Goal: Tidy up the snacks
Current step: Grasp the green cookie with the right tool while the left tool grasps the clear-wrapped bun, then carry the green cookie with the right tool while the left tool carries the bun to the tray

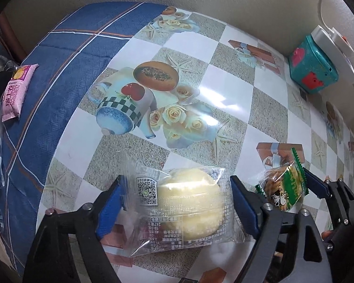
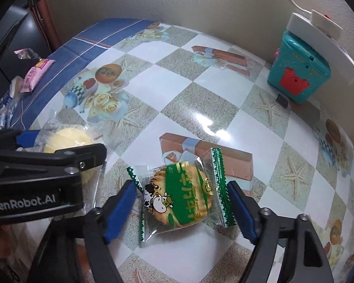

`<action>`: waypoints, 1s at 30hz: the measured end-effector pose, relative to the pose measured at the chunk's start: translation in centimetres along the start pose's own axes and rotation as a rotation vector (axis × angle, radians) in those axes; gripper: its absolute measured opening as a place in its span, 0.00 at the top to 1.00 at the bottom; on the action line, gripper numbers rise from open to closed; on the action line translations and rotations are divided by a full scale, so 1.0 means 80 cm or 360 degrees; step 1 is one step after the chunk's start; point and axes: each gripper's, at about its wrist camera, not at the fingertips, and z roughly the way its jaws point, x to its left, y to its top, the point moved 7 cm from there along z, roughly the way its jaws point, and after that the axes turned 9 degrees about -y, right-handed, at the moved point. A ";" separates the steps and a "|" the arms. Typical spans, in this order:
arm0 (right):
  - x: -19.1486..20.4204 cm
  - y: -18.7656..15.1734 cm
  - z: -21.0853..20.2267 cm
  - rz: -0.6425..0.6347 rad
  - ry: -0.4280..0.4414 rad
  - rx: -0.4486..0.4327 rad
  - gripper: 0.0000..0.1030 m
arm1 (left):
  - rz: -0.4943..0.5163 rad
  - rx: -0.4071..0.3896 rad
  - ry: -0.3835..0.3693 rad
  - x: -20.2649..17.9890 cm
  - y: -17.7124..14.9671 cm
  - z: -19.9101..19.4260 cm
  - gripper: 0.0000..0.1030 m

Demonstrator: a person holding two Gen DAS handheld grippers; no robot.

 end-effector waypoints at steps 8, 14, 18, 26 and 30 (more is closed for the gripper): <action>0.004 -0.010 -0.015 -0.0033 -0.0057 -0.0042 0.36 | -0.0100 -0.0076 -0.0013 0.018 -0.021 -0.017 0.31; 0.006 -0.031 -0.028 -0.0031 -0.0074 -0.0060 0.38 | -0.0172 -0.0110 -0.0023 0.027 -0.045 -0.032 0.37; 0.002 -0.045 -0.038 0.0027 -0.0060 -0.0046 0.40 | -0.0227 -0.0089 -0.0056 0.023 -0.061 -0.043 0.38; -0.008 -0.088 -0.088 0.0209 0.0041 -0.0094 0.40 | -0.0228 -0.0070 -0.0060 -0.004 -0.088 -0.080 0.39; -0.022 -0.107 -0.119 0.0310 0.0024 -0.0105 0.40 | -0.0201 -0.0093 -0.0051 -0.023 -0.096 -0.114 0.39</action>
